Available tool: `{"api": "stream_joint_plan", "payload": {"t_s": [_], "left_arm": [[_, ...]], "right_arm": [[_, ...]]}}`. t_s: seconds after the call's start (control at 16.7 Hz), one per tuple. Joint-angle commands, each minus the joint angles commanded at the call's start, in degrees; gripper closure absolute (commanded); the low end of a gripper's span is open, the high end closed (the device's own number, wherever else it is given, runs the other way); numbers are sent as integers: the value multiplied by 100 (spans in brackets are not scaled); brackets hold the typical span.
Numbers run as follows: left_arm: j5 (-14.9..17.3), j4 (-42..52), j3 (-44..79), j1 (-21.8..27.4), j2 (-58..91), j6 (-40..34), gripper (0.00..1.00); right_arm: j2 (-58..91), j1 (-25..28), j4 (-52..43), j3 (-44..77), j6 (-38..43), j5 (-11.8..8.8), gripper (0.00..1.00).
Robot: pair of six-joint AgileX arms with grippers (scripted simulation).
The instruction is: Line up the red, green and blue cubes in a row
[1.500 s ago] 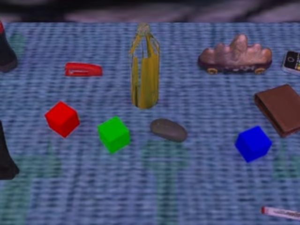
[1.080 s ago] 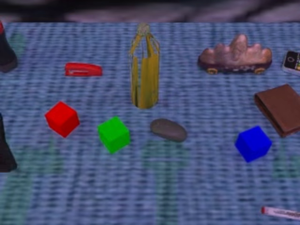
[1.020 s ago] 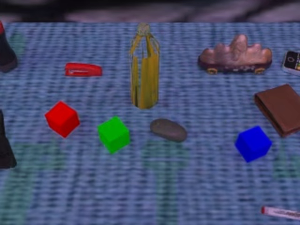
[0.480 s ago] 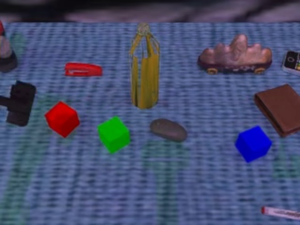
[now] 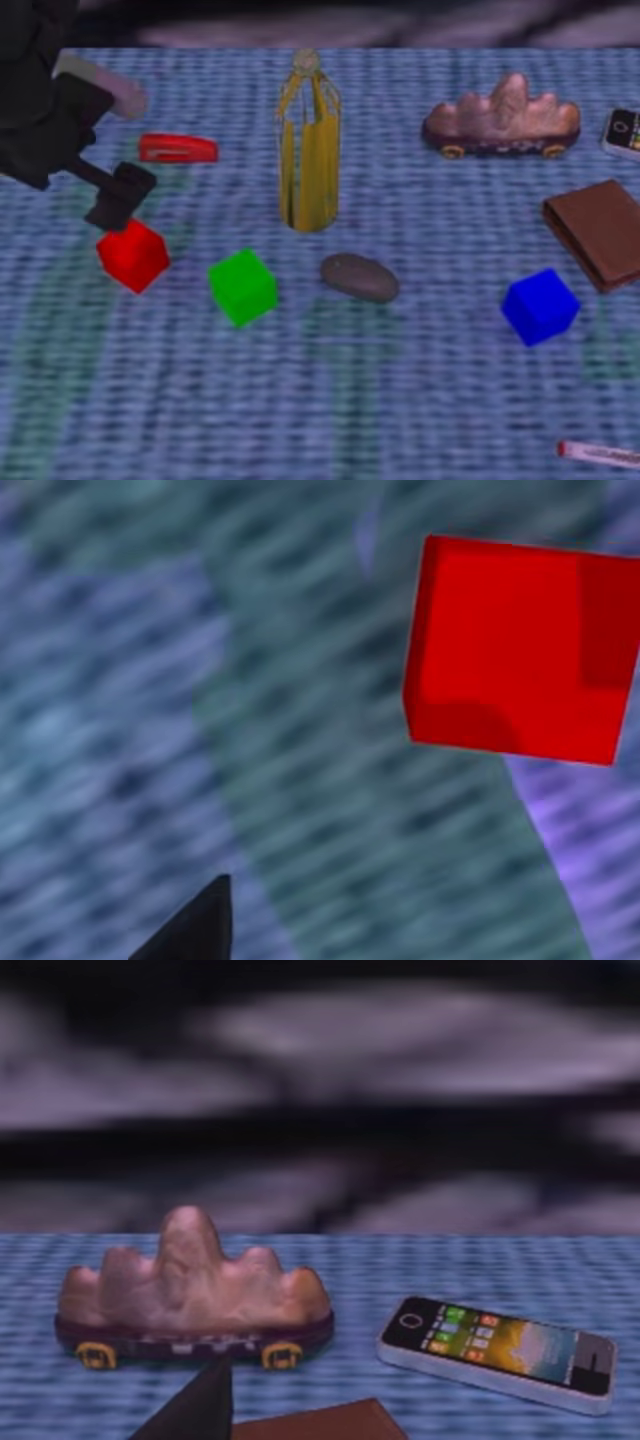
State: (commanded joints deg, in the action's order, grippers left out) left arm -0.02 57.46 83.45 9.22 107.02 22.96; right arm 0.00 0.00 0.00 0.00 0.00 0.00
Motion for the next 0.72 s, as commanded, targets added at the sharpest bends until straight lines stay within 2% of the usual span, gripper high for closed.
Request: {"api": "stream_joint_plan", "payload": {"t_s": [0.3, 0.72], "left_arm": [[14, 615, 1104, 134, 1326, 291, 0], [14, 633, 1171, 119, 1432, 315, 0]], "right_arm": [[0, 0, 0, 0, 0, 0, 0], [0, 0, 0, 0, 0, 0, 0]]}}
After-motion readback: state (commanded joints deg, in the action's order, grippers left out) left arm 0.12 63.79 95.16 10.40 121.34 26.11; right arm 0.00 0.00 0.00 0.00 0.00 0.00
